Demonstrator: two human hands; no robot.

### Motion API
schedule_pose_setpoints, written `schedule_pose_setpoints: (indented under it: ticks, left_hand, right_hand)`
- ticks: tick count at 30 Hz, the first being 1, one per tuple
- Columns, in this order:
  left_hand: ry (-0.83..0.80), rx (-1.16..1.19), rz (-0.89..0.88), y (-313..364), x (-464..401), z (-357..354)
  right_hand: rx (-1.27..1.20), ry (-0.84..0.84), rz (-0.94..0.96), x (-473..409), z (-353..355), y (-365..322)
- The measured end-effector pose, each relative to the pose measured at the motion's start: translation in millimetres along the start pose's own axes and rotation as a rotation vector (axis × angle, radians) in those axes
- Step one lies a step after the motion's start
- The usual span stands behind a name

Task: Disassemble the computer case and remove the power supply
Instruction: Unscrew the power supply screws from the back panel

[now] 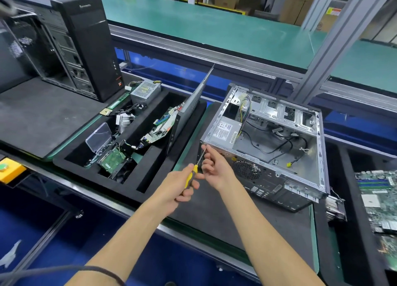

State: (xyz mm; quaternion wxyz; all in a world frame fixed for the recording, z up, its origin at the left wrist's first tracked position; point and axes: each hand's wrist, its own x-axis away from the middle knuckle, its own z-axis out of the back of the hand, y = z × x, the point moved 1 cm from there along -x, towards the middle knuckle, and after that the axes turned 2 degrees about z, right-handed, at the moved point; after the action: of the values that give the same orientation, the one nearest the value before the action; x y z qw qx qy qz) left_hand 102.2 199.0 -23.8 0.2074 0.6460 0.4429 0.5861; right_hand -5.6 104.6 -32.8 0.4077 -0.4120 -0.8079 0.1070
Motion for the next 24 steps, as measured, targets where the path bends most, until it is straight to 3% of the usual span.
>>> schedule_pose_setpoints:
  ticks: [4,9,14,20,24]
  left_hand:
    - [-0.005,0.0,0.001,1.6,1.3,-3.8]
    - [0.128,-0.003,-0.107,1.7,1.5,1.1]
    - [0.024,0.058,0.037,6.0,3.9,-1.1]
    - [0.114,-0.019,-0.114,4.6,0.3,-0.1]
    - [0.054,-0.011,-0.002,5.6,-1.4,3.4]
  right_hand:
    - [-0.031,0.009,-0.012,-0.5,-2.8,-0.1]
    - [-0.062,0.017,-0.046,-1.0,-2.8,-1.7]
    - [-0.047,0.015,-0.051,-0.6,-3.8,-0.6]
    - [-0.05,0.006,-0.04,0.8,-4.6,-2.1]
    - [-0.083,-0.025,-0.047,1.8,-3.9,0.5]
